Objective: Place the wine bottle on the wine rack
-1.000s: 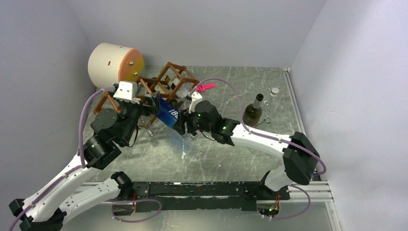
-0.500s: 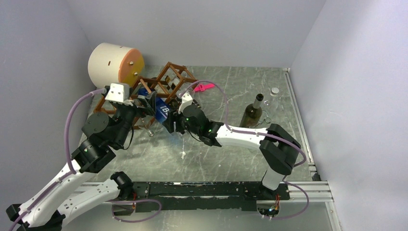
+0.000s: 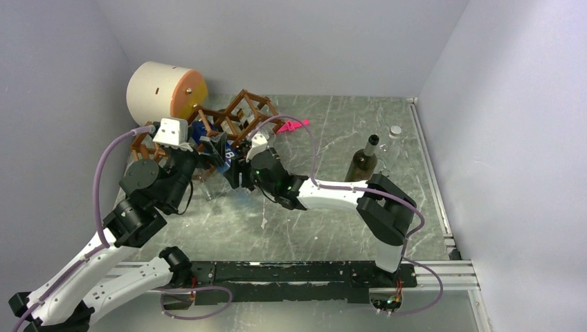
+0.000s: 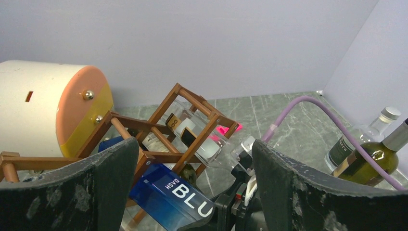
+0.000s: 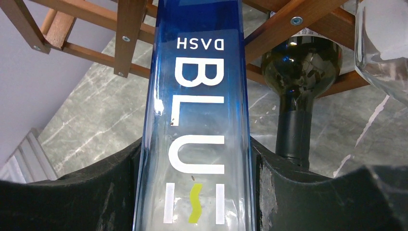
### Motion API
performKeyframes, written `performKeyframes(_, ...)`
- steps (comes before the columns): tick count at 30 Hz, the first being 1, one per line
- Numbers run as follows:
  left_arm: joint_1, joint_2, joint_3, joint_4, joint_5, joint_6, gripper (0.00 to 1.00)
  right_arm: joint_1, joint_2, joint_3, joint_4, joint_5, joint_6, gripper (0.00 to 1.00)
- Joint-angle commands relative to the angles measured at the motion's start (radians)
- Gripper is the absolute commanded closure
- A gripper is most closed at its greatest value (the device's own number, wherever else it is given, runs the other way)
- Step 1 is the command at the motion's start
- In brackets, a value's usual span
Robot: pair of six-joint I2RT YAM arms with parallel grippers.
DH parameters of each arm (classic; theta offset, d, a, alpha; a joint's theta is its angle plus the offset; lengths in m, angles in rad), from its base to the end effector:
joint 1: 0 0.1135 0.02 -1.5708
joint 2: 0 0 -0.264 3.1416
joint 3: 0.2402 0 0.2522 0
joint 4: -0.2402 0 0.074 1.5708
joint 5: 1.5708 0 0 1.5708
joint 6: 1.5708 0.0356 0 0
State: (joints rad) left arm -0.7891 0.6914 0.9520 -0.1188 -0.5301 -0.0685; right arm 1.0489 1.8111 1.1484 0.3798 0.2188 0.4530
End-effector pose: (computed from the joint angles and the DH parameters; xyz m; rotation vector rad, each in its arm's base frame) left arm 0.1125 -0.0878 0.4177 0.0830 1.4542 -0.3232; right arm 0.2147 0.3579 0.2361 -0.4136 1.8878 0.8319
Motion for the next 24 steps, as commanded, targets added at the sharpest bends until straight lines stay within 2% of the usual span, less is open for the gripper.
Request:
performKeyframes(1, -0.003, 0.005, 0.04, -0.024, 0.021, -0.014, 0.09, -0.004, -0.023, 0.028, 0.24, 0.155, 0.073, 1.0)
performKeyframes(7, -0.004, 0.01, 0.04, -0.024, 0.022, -0.024, 0.09, 0.002, -0.038, 0.0, 0.301, 0.239, 0.117, 1.0)
performKeyframes(15, -0.004, 0.037, 0.06, -0.038, 0.006, -0.031, 0.08, 0.002, 0.014, 0.087, 0.255, 0.197, 0.094, 1.0)
performKeyframes(18, -0.003, 0.05, 0.073, -0.049, -0.009, -0.038, 0.08, 0.002, 0.032, 0.1, 0.246, 0.19, 0.1, 0.92)
performKeyframes(24, -0.004, 0.092, 0.11, -0.095, -0.073, -0.079, 0.08, 0.0, 0.065, 0.128, 0.232, 0.166, 0.084, 0.85)
